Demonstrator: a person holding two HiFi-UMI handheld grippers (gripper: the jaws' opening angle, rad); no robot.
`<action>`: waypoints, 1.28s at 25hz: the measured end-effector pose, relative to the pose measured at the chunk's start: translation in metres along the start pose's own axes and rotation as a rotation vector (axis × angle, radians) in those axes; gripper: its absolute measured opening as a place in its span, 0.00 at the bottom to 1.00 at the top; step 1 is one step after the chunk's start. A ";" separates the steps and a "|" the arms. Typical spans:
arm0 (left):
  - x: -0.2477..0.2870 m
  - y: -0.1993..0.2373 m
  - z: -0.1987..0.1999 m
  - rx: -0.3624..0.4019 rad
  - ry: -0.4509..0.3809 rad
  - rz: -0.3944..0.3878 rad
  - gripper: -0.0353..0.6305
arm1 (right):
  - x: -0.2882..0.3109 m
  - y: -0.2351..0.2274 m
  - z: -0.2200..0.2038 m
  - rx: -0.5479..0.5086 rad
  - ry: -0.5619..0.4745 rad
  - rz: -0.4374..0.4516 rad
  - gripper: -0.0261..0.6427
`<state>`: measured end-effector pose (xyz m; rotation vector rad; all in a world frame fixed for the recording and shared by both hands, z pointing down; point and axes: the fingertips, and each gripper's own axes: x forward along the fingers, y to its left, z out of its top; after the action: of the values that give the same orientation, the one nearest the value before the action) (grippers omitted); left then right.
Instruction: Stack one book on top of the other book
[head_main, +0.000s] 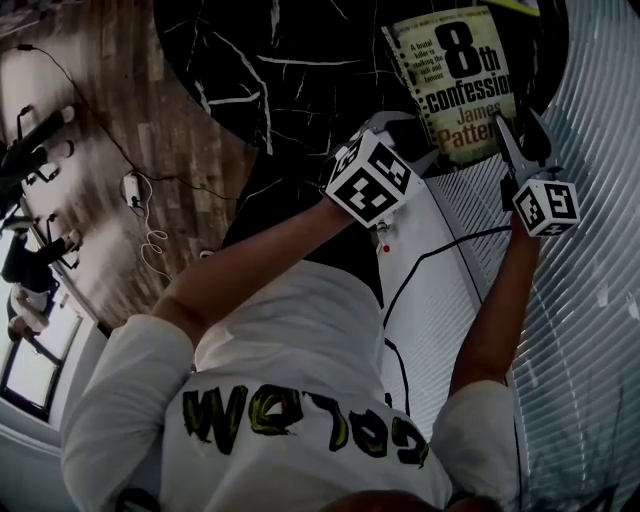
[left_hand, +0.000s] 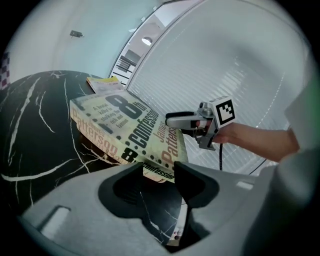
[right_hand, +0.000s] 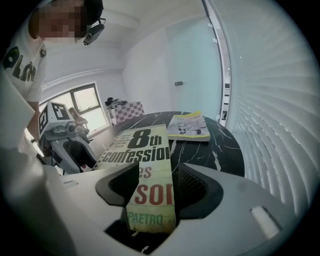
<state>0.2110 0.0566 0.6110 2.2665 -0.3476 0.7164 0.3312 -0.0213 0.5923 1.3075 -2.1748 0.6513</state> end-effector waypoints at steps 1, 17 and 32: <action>-0.003 0.003 0.002 0.002 -0.002 0.006 0.35 | -0.003 -0.001 0.001 -0.005 -0.003 -0.023 0.41; -0.097 -0.012 0.040 0.086 -0.099 0.049 0.35 | -0.063 0.083 0.066 0.024 -0.175 -0.128 0.39; -0.216 -0.033 0.075 0.174 -0.261 0.068 0.34 | -0.101 0.206 0.172 0.003 -0.392 -0.059 0.35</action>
<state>0.0800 0.0344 0.4225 2.5316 -0.5052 0.5000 0.1554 0.0218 0.3696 1.6034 -2.4258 0.3998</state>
